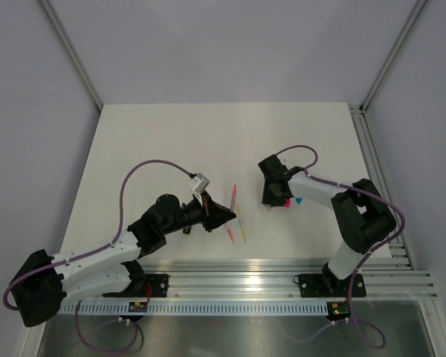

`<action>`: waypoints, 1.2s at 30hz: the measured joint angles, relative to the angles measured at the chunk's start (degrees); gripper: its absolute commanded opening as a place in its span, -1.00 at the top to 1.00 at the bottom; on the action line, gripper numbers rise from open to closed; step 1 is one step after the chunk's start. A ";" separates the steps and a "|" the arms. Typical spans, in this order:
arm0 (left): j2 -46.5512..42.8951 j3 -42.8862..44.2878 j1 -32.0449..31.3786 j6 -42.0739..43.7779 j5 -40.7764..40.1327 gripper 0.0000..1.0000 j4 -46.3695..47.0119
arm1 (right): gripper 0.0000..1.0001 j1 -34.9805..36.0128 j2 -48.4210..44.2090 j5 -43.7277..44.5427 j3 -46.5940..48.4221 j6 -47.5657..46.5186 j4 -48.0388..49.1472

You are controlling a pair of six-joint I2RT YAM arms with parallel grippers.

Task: Insert the pens into the pen caps
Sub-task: Insert the pen cap onto the pen.

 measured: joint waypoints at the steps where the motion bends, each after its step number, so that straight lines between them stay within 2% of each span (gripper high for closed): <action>1: 0.00 -0.20 0.00 -0.02 0.00 1.00 -0.02 | 0.31 0.57 0.39 0.44 0.46 0.09 -0.17; 3: -0.02 -0.48 0.00 -0.02 0.00 1.00 -0.13 | 0.31 1.25 1.01 1.38 1.14 0.24 -0.61; 12: -2.23 -0.50 0.00 0.02 -0.13 1.00 -0.28 | 0.57 1.55 3.08 4.57 3.56 1.09 -2.34; 14: -2.25 -0.50 0.00 0.04 -0.15 1.00 -0.33 | 0.51 1.57 3.39 4.61 3.96 1.07 -2.71; 15: -2.25 -0.52 0.00 0.07 -0.15 1.00 -0.48 | 0.36 1.60 3.58 4.59 4.22 1.07 -2.93; 18: -2.25 -0.68 0.00 0.09 -0.24 1.00 -0.55 | 0.23 1.84 4.09 4.66 4.96 1.05 -3.41; 24: -2.25 -1.11 0.00 0.28 -0.37 1.00 -0.70 | 0.23 3.04 4.11 4.79 5.01 1.09 -3.63; 26: -2.25 -1.16 0.00 0.28 -0.37 1.00 -0.79 | 0.30 3.37 4.11 4.79 5.01 1.09 -3.65; 31: -2.25 -1.16 0.00 0.28 -0.37 1.00 -0.74 | 0.60 3.78 4.17 4.74 5.01 1.25 -3.65; 33: -2.25 -1.16 0.00 0.28 -0.39 1.00 -0.76 | 0.81 3.82 4.20 4.76 5.01 1.25 -3.63; 36: -2.25 -1.16 0.00 0.28 -0.39 1.00 -0.74 | 1.00 3.85 3.85 5.01 4.79 1.77 -3.30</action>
